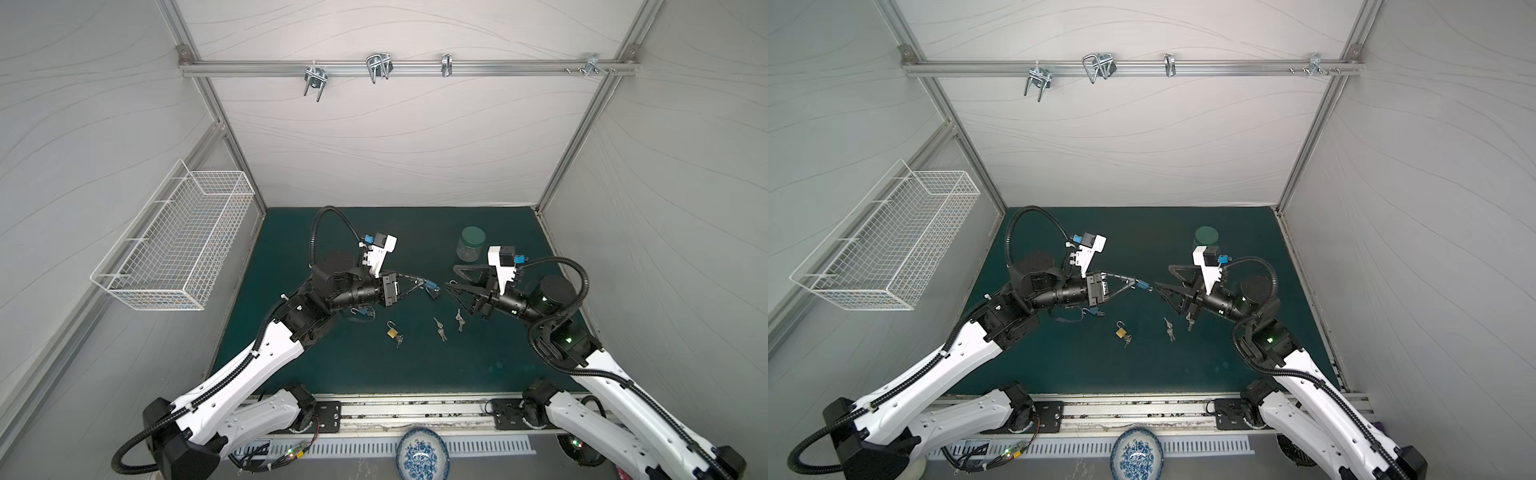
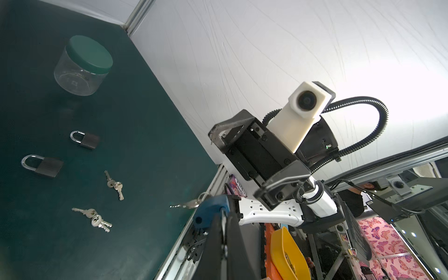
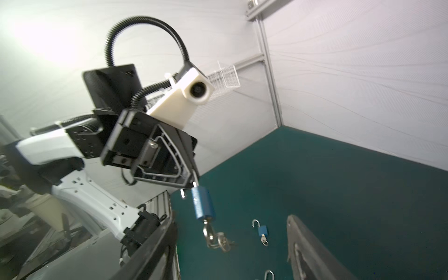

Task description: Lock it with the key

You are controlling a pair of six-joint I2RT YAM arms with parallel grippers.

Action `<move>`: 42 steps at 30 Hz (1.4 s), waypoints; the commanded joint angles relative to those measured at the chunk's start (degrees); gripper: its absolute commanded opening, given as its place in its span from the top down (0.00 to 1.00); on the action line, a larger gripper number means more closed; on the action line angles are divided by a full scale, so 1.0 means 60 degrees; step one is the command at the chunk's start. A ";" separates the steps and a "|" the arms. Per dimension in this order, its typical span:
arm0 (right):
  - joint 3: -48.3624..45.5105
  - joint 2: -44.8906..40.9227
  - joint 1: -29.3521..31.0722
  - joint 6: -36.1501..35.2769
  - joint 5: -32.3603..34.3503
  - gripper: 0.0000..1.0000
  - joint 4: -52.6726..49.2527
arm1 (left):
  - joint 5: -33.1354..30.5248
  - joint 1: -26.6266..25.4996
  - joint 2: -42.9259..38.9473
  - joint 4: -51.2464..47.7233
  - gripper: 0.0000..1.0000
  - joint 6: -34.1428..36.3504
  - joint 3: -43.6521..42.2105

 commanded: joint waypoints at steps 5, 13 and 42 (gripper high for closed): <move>0.0312 -0.0440 0.0826 -0.0008 0.0582 0.16 0.1206 | 0.0030 0.0103 -0.0281 0.1617 1.00 -0.1068 0.0064; 0.1095 0.0428 0.1444 -0.0903 0.0460 0.35 0.0510 | 0.0407 0.0102 -0.0161 0.2233 1.00 -0.1529 0.0298; 0.1537 0.1155 0.1463 -0.0776 0.0163 0.77 0.0160 | 0.0870 0.0088 -0.0003 0.2395 1.00 -0.1549 0.0591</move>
